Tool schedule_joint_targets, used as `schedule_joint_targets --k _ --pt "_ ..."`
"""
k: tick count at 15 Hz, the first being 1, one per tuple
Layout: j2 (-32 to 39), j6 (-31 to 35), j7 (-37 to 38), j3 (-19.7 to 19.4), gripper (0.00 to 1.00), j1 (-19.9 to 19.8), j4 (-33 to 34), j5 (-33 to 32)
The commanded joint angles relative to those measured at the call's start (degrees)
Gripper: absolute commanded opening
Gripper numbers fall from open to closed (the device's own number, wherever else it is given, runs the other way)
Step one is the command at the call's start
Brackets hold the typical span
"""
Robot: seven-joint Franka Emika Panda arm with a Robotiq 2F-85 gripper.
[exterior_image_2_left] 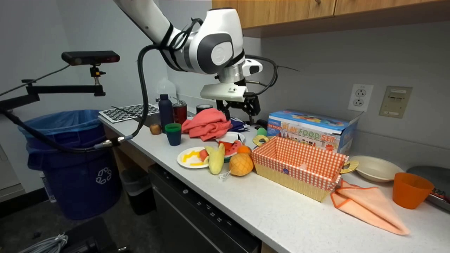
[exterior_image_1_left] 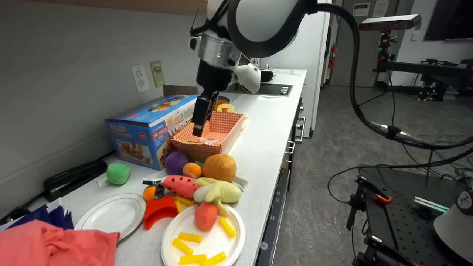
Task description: Remove all the plush toys from the basket
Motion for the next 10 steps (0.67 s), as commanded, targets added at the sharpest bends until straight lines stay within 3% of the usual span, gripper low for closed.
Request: schedule_joint_targets --k 1,2,10 --pt "-5.8 -0.7 -1.4 -0.5 1.00 0.1 -5.1 2.5" --pt "-2.0 -0.1 0.1 -0.8 1.00 0.7 -1.7 0.6" --pt "-4.2 -0.1 0.2 -1.0 1.00 0.8 -3.9 0.7"
